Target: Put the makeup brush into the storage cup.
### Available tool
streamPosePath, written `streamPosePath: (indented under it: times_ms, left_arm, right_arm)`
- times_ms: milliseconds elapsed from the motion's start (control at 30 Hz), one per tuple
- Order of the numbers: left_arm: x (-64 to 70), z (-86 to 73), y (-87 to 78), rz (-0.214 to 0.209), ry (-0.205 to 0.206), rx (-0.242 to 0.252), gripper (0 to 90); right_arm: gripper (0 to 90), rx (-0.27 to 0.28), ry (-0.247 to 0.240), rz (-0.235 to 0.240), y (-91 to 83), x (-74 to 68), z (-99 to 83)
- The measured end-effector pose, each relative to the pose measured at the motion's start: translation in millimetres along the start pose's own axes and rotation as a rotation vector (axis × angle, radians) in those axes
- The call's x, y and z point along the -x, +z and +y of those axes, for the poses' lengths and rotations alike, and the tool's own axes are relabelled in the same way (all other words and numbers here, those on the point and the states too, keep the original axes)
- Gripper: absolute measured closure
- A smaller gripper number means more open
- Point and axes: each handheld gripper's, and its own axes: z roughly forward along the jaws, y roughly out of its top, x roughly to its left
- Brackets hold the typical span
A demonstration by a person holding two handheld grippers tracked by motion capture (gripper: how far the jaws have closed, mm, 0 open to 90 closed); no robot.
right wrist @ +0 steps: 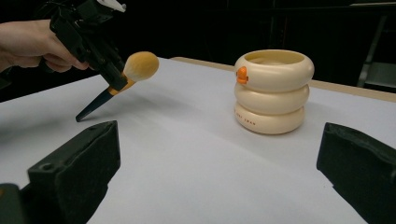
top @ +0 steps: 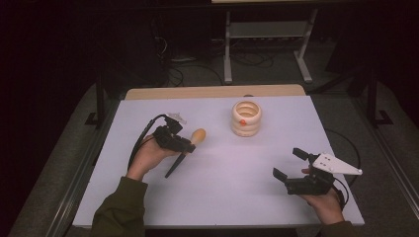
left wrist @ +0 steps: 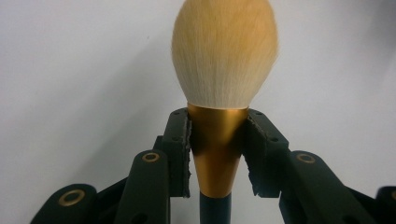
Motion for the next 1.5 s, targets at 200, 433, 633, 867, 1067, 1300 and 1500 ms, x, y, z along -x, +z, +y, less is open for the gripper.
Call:
streamPosePath:
  times_ms: [200,433,633,867,1067,1300,1500]
  left_arm:
    - [-0.2,-0.1,-4.5,-0.007,0.009,0.059,64.2]
    - [-1.7,-0.7,-11.6,-0.046,0.018,0.119,64.2]
    - [-3.1,-0.7,-16.4,-0.051,0.038,0.161,64.2]
    - [-2.1,-0.7,-20.0,-0.080,0.073,0.234,64.2]
    - [-0.3,-0.5,-21.9,-0.080,0.084,0.273,64.2]
    - [-1.7,-1.3,-24.0,-0.088,0.094,0.320,64.3]
    - [1.6,-0.5,-24.2,-0.090,0.111,0.353,64.3]
  right_arm:
    - [0.0,-0.001,0.002,-0.002,-0.1,0.3,0.0]
    - [0.0,-0.001,0.002,-0.003,-0.3,0.4,0.1]
    - [0.0,0.001,0.002,-0.005,-0.6,0.4,0.2]
    - [0.0,0.002,0.002,-0.005,-0.6,0.2,0.2]
    - [0.0,0.001,0.002,-0.004,-0.7,0.0,0.2]
    - [0.0,0.000,0.003,-0.005,-1.0,-0.2,0.3]
    - [0.0,0.000,0.003,-0.005,-1.0,-0.2,0.4]
